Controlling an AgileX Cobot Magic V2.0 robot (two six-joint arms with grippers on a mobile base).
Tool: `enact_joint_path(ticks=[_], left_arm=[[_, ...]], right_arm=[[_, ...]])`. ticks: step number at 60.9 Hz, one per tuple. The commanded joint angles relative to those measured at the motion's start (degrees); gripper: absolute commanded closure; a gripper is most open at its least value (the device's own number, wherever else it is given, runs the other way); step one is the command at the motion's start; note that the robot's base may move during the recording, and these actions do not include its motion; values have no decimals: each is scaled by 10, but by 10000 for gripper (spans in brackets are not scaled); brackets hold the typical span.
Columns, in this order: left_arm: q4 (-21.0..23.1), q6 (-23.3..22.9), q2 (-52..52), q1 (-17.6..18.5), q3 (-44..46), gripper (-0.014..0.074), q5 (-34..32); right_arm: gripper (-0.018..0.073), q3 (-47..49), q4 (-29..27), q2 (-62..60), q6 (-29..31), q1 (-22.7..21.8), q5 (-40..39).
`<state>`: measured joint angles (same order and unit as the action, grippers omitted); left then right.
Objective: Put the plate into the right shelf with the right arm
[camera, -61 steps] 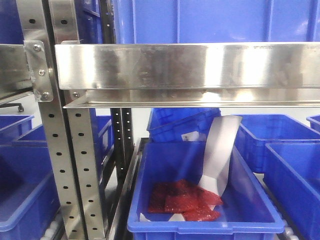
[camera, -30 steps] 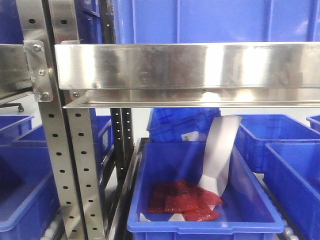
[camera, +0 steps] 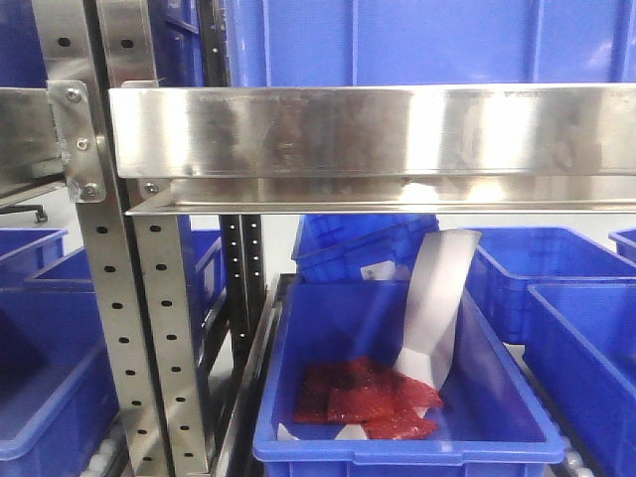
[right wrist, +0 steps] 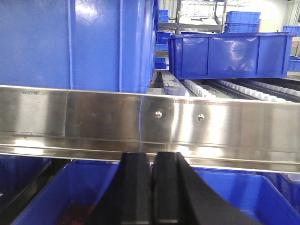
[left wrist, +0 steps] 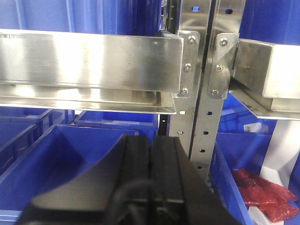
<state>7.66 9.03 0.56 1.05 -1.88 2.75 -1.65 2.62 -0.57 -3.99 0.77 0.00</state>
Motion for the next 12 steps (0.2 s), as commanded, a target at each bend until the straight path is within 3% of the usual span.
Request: enact_joint_path(ticks=[1,12], left_arm=[[5,-4,6,1,-6,724,-52],[5,-4,6,1,-6,724,-52]], right_arm=[[510,9,7,-11,-1,0,-55],[510,9,7,-11,-1,0,-55]])
